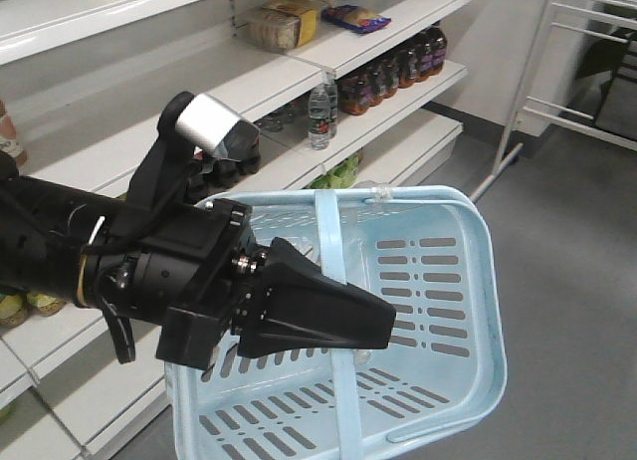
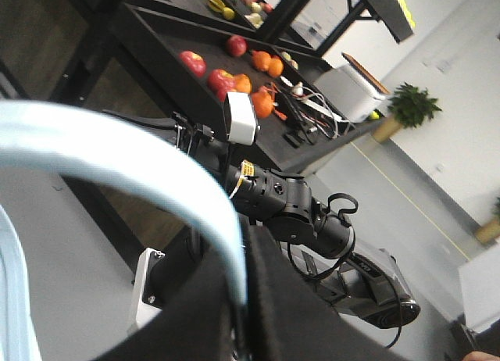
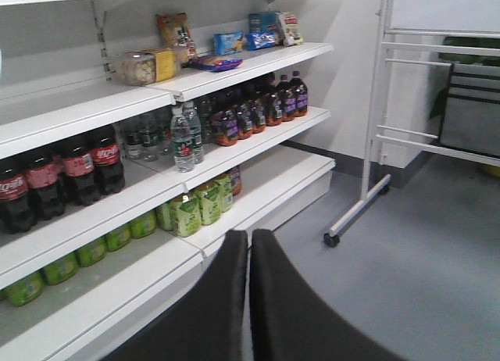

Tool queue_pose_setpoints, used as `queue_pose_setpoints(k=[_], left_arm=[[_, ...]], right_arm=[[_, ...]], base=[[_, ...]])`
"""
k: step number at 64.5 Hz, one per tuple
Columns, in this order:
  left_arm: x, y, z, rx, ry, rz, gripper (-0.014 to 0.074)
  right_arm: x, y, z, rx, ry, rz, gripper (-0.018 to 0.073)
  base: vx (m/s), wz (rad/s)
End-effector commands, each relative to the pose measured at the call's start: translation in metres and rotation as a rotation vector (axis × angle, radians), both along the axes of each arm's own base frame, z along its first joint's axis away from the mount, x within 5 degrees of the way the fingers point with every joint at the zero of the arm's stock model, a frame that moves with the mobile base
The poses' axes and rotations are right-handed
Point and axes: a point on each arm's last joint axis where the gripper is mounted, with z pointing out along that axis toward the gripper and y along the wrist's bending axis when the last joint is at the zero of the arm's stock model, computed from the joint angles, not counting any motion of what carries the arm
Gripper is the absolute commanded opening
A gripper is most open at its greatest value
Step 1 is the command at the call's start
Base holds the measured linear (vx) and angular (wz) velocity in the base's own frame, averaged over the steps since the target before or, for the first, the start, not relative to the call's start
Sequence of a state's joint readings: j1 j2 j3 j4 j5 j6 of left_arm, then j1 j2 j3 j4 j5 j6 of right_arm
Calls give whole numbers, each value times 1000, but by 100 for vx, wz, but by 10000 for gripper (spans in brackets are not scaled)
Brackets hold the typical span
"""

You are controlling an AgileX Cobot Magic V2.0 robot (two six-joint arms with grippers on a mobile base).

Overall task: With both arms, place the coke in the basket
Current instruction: 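Turn the base away from the shelf carrying the basket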

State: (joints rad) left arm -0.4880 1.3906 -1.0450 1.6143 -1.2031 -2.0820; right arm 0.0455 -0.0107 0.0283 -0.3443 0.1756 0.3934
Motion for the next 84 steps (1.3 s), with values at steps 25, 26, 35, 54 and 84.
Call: queue_pose_setpoints(k=[25,26,35,54,84], left_arm=[[-21,6,28,-143,-1,-155,-7],[-21,6,28,-143,-1,-155,-7],[-21,6,28,-143,-1,-155,-7],[-21,6,28,-143,-1,-155,-7],[-21,6,28,-143,-1,-155,-7]], right_arm=[[0,2,4,-16,-74,19,-4],[0,2,4,-16,-74,19,-4],[0,2,4,-16,-74,19,-4],[0,2,4,-16,-74,19,-4],[0,2,4,-16,-74,19,-4]], base=[[-1,-39],[-1,-38],[-1,-38],[0,-35],[3,-23]])
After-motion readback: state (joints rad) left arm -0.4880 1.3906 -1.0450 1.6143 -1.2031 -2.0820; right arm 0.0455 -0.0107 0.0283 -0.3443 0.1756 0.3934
